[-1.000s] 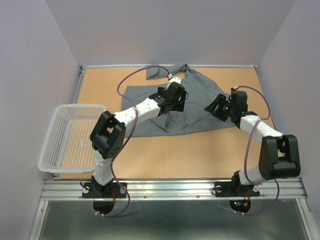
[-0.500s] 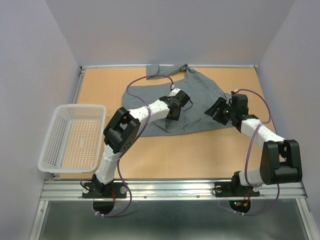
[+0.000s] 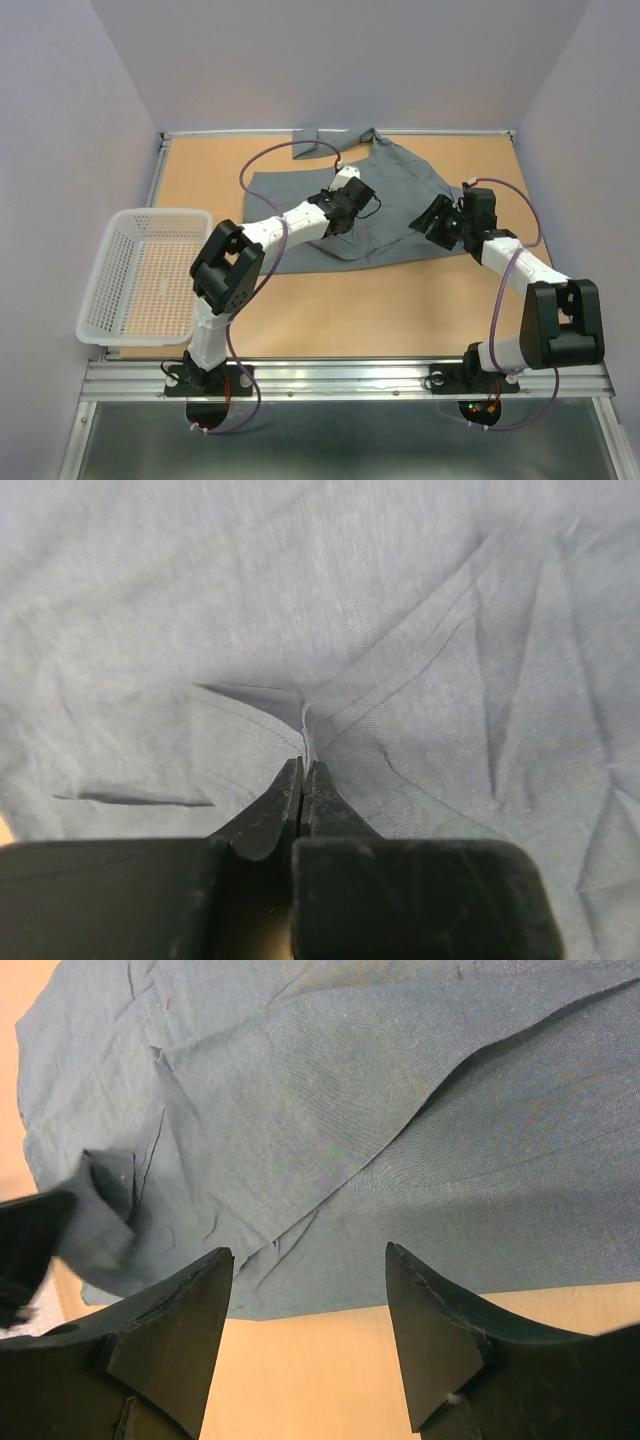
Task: Fold and stack the long sleeve shirts
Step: Fold the shirt
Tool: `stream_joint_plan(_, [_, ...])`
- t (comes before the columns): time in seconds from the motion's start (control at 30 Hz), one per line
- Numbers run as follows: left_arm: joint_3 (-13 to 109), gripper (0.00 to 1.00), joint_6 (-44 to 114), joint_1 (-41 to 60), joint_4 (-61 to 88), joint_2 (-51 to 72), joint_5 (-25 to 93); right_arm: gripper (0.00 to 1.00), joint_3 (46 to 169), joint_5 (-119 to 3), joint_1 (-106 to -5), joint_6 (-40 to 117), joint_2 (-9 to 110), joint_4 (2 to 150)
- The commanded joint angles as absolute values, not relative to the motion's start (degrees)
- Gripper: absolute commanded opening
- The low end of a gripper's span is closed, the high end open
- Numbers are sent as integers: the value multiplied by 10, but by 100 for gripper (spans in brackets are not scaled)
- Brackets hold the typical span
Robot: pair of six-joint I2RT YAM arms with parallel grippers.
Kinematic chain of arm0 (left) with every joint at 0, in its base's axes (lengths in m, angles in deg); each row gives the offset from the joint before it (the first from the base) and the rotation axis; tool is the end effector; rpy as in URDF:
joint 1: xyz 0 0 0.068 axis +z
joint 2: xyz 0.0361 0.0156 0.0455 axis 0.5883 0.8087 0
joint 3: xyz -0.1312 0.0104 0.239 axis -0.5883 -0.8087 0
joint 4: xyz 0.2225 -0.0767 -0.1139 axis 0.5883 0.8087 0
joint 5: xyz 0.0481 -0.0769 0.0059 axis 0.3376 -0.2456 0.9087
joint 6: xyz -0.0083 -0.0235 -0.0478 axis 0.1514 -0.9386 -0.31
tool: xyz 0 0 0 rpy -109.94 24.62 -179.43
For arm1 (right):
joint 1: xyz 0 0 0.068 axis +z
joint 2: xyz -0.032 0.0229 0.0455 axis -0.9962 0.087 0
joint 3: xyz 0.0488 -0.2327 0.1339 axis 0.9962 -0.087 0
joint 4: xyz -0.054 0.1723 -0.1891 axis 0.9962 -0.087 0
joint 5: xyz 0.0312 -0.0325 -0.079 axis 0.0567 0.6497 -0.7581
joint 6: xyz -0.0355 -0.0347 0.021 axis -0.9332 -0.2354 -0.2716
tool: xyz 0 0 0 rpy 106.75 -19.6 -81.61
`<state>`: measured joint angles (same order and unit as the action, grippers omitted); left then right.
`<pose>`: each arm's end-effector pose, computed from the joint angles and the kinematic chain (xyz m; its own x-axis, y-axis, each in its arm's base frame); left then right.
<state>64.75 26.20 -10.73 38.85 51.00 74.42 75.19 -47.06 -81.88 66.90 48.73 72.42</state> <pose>0.3208 -0.3133 0.2145 -0.6231 0.2268 -0.7485 0.1693 0.9735 0.1540 0.2854 0.0267 0.2081 -0.6963 0.5117 -0.5033 0.1369 0.7831 0.6067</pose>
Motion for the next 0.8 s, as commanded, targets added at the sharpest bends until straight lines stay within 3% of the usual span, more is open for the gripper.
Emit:
stream_joint_plan(0.0, [630,0,313,-108,278,419,798,68,751,-477,-815,659,478,729])
stream_joint_plan(0.17, [558,0,349,-107,182,332,812,68,751,-483,-815,661,473,728])
stream_joint_plan(0.5, [172,3,196,-103,-35,142,800,68,747,-479,-814,659,483,729])
stream_joint_plan(0.77, [134,8,189,-103,-97,135,784,68,770,-481,-815,653,499,729])
